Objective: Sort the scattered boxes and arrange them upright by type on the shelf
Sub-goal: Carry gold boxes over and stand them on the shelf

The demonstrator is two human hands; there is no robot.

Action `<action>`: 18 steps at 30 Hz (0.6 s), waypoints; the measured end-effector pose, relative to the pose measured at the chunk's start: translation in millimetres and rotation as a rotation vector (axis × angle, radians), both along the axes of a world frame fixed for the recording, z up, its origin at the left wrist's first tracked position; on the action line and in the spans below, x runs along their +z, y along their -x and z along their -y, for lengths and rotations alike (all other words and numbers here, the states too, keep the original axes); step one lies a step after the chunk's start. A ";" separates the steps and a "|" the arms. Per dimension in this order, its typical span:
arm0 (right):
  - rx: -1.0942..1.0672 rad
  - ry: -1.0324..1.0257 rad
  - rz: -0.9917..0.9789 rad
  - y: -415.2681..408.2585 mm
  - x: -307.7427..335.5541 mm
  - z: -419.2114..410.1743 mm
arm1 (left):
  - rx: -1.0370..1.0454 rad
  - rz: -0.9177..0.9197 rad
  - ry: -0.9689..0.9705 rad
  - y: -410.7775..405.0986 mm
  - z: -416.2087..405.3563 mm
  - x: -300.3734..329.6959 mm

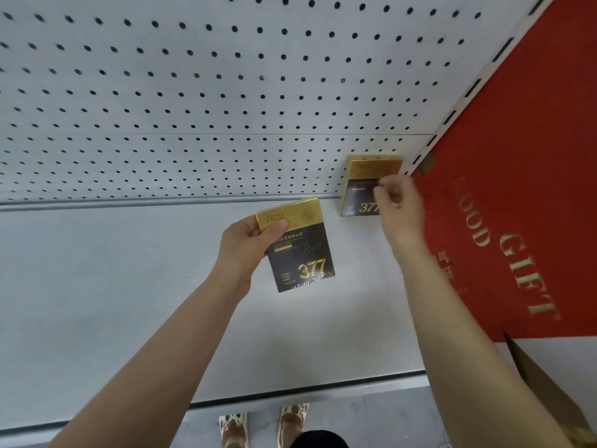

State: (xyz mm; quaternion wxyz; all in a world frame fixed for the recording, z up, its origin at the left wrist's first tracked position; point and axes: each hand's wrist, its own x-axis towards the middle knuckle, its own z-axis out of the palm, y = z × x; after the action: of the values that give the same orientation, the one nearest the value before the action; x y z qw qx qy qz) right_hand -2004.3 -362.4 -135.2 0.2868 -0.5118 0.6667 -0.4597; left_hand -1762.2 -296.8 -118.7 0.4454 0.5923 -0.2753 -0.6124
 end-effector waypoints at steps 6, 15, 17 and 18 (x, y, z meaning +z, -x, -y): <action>0.476 -0.254 0.231 -31.8 19.1 -33.9 | -0.038 -0.008 0.024 14.9 -0.6 -0.9; 0.413 -0.181 0.263 -3.8 26.1 -28.2 | -0.141 0.063 0.053 46.5 0.6 -14.4; 0.325 -0.130 0.286 6.8 27.6 -20.7 | -0.213 0.134 0.038 52.9 1.0 -19.0; 0.291 -0.114 0.288 12.2 27.6 -16.5 | -0.252 0.158 0.040 56.9 1.6 -20.4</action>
State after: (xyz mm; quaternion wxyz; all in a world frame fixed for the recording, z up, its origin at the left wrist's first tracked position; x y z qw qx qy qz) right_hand -2016.5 -346.0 -107.6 0.4708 -0.5146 0.5629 -0.4435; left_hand -1819.1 -298.4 -139.1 0.3537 0.5905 -0.3936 -0.6093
